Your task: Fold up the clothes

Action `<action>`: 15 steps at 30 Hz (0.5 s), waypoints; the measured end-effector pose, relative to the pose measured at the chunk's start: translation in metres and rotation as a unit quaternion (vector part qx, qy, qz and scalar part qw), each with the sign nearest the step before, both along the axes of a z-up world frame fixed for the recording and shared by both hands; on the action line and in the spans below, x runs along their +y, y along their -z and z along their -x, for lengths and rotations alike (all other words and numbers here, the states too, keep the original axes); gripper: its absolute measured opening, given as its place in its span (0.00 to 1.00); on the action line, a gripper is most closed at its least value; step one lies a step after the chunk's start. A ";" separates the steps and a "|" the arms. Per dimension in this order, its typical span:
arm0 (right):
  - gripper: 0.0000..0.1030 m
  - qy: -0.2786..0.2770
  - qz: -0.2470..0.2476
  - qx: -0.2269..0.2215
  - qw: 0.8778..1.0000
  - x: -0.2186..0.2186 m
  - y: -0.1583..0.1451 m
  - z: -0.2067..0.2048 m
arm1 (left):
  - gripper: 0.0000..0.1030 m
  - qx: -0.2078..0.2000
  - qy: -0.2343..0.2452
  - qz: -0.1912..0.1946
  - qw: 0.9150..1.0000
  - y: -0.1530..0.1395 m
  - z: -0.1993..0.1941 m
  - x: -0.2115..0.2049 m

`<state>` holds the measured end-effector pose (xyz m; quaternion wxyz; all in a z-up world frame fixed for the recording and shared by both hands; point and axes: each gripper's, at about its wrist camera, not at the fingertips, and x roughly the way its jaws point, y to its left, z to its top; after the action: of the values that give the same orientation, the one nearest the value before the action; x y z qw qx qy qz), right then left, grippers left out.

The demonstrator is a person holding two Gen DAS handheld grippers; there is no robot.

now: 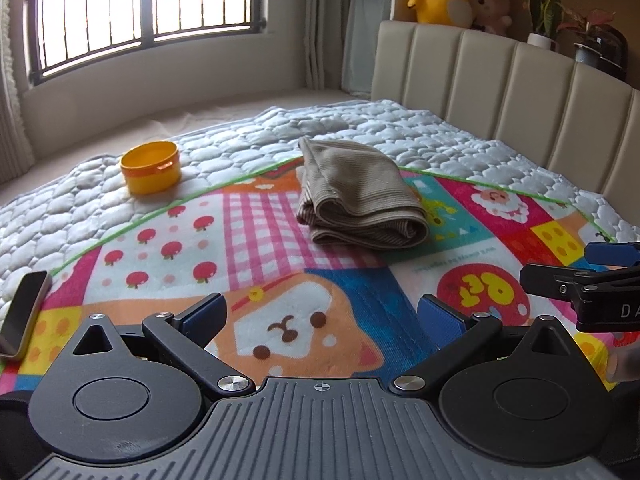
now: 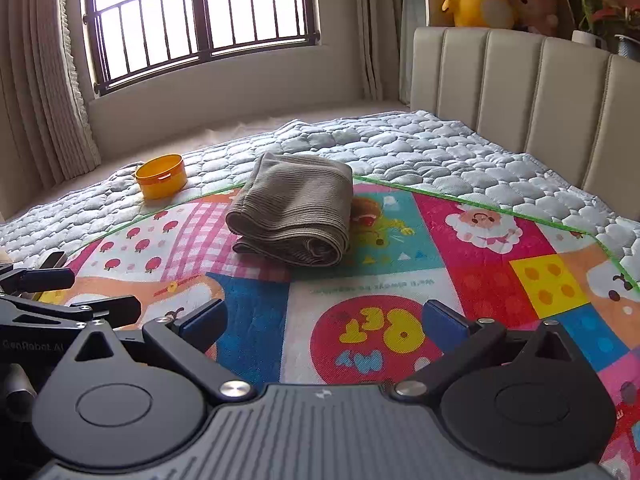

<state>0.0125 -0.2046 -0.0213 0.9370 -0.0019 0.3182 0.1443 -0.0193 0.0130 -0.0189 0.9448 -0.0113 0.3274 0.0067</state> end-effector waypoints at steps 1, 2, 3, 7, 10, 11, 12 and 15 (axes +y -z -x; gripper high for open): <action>1.00 0.000 0.000 0.000 1.000 0.000 0.000 0.000 | 1.00 0.000 0.000 0.000 1.000 0.000 0.000 0.000; 1.00 -0.001 0.000 0.001 1.000 0.000 0.000 -0.001 | 1.00 0.000 -0.001 0.000 1.000 0.000 0.000 0.000; 1.00 -0.001 0.000 0.002 1.000 0.000 0.000 -0.001 | 1.00 0.001 -0.001 0.000 1.000 0.000 0.000 0.000; 1.00 -0.004 0.000 0.005 1.000 0.000 0.001 -0.001 | 1.00 0.002 -0.002 0.001 1.000 0.000 0.000 0.000; 1.00 -0.005 0.001 0.007 1.000 0.001 0.002 -0.001 | 1.00 0.003 -0.003 0.001 1.000 0.000 0.000 0.000; 1.00 -0.006 0.001 0.008 1.000 0.001 0.002 -0.001 | 1.00 0.004 -0.003 0.001 1.000 0.000 -0.001 0.000; 1.00 -0.007 0.002 0.008 1.000 0.001 0.002 -0.001 | 1.00 0.004 -0.003 0.001 1.000 0.000 -0.001 0.000; 1.00 -0.009 0.004 0.010 1.000 0.002 0.002 -0.001 | 1.00 0.005 -0.003 0.001 1.000 0.001 -0.001 0.001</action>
<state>0.0137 -0.2024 -0.0237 0.9324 -0.0067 0.3280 0.1517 -0.0184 0.0136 -0.0195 0.9432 -0.0136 0.3319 0.0092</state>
